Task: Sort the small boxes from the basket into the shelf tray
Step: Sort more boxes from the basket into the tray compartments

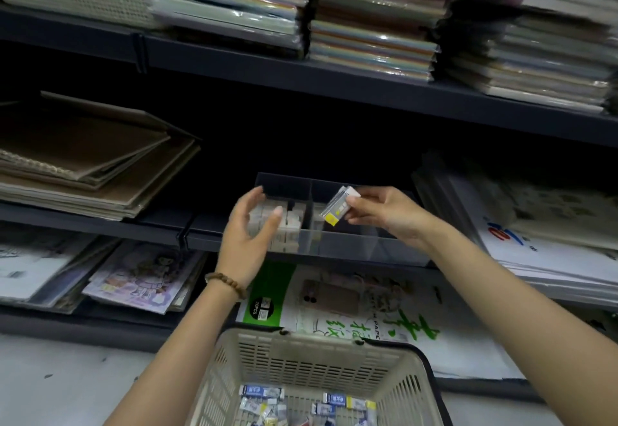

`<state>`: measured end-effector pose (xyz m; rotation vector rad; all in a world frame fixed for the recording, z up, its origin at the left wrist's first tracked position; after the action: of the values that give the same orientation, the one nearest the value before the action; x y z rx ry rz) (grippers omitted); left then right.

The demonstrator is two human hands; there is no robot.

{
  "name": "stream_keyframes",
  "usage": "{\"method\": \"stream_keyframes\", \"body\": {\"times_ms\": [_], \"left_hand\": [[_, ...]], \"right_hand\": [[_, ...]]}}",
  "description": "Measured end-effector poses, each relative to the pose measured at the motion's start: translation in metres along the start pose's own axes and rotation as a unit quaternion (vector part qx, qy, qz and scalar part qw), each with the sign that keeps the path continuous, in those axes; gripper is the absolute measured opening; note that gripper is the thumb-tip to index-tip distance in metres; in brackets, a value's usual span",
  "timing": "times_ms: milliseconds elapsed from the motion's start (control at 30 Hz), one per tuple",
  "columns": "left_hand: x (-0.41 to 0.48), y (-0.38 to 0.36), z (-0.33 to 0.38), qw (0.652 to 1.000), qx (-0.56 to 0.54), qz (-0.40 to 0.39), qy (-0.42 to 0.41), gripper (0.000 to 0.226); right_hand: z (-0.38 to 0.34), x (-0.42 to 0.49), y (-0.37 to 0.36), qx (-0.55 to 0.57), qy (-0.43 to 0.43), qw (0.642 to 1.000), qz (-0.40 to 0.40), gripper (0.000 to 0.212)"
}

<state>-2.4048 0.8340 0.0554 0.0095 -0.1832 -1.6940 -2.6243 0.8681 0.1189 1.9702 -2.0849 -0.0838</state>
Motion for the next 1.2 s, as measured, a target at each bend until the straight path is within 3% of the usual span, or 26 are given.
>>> {"method": "stream_keyframes", "body": {"times_ms": [100,267,400,600,767,1033,1200], "left_hand": [[0.011,0.014,-0.018,0.999,0.017,0.017,0.034,0.066],[0.017,0.013,-0.046,0.991,0.012,-0.029,0.127,0.071],[0.016,0.01,-0.05,0.989,0.037,-0.042,0.139,0.087],[0.014,0.008,-0.047,0.989,0.03,-0.041,0.142,0.087],[0.014,0.009,-0.046,0.988,0.025,-0.038,0.146,0.087],[0.013,0.008,-0.047,0.989,0.032,-0.041,0.141,0.087],[0.005,0.013,-0.044,0.987,0.049,-0.059,0.141,0.087]], "right_hand": [[0.01,0.013,-0.005,-0.073,-0.006,0.997,-0.022,0.034],[0.02,0.023,-0.011,-0.154,0.004,0.987,-0.031,0.042],[0.017,0.024,-0.008,-0.179,0.017,0.983,-0.042,0.038],[0.028,0.018,-0.022,-0.312,0.029,0.946,-0.084,0.048],[0.03,0.021,-0.019,-0.172,-0.074,0.981,-0.041,0.04],[0.033,0.032,-0.018,-0.327,-0.123,0.932,-0.099,0.051],[0.027,0.015,-0.016,-0.249,-0.078,0.961,-0.091,0.048]]}}
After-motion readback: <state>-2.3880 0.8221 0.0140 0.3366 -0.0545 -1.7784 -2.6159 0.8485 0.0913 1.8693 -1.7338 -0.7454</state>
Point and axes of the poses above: each hand's wrist, its own x-axis towards the middle knuckle, its own y-axis out of the back of the hand, z = x × y, the point moved 2 cm from there along x, towards the middle knuckle, and after that the axes turned 13 degrees about y, right-handed, at the moved point
